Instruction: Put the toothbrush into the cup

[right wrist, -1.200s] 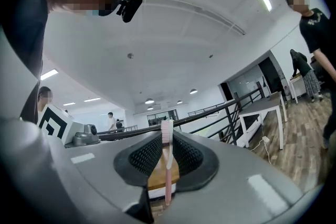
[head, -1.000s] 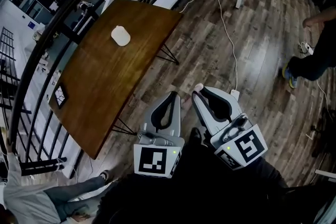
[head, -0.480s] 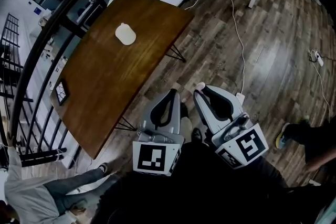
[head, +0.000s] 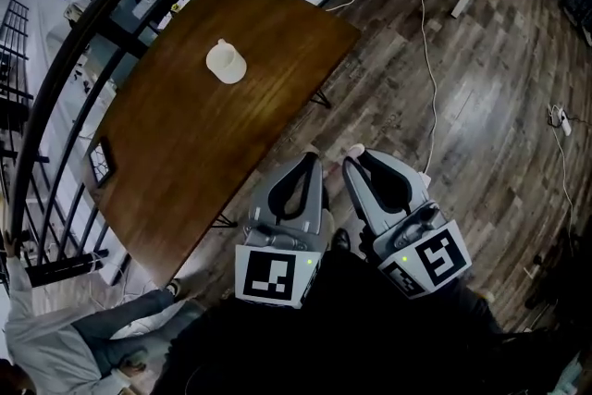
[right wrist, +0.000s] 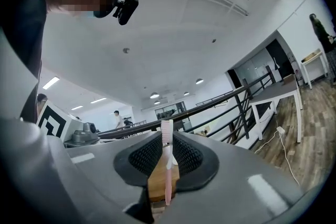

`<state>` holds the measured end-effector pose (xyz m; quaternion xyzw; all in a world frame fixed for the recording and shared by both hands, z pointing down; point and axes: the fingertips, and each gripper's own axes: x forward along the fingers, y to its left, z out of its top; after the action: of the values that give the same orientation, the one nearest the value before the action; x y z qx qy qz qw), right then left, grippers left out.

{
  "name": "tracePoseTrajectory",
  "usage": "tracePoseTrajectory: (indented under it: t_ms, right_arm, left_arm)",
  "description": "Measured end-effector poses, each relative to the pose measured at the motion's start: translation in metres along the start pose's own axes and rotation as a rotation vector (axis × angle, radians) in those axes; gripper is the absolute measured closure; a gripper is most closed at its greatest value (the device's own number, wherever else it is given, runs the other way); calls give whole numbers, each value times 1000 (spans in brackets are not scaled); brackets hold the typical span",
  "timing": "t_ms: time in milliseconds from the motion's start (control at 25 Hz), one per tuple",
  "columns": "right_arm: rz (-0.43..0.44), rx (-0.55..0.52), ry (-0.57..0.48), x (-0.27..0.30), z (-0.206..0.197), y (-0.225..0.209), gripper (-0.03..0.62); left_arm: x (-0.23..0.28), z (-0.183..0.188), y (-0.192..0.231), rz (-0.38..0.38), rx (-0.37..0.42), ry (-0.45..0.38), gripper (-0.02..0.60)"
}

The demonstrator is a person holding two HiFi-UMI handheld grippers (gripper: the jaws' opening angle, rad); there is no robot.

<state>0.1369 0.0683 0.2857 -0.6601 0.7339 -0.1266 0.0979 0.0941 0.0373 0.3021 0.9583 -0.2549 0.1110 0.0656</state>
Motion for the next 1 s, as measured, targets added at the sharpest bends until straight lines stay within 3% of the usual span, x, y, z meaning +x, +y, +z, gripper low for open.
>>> tracePoseTrajectory:
  t_ms: [560,1000]
  right_arm:
    - [80,-41,24,114,20,-11,533]
    - [150,-108,0,172,41,11,533]
  left_arm:
    - [57,34,90,56,-30,-41,572]
    - [58,61,153,124,-28,-121,572]
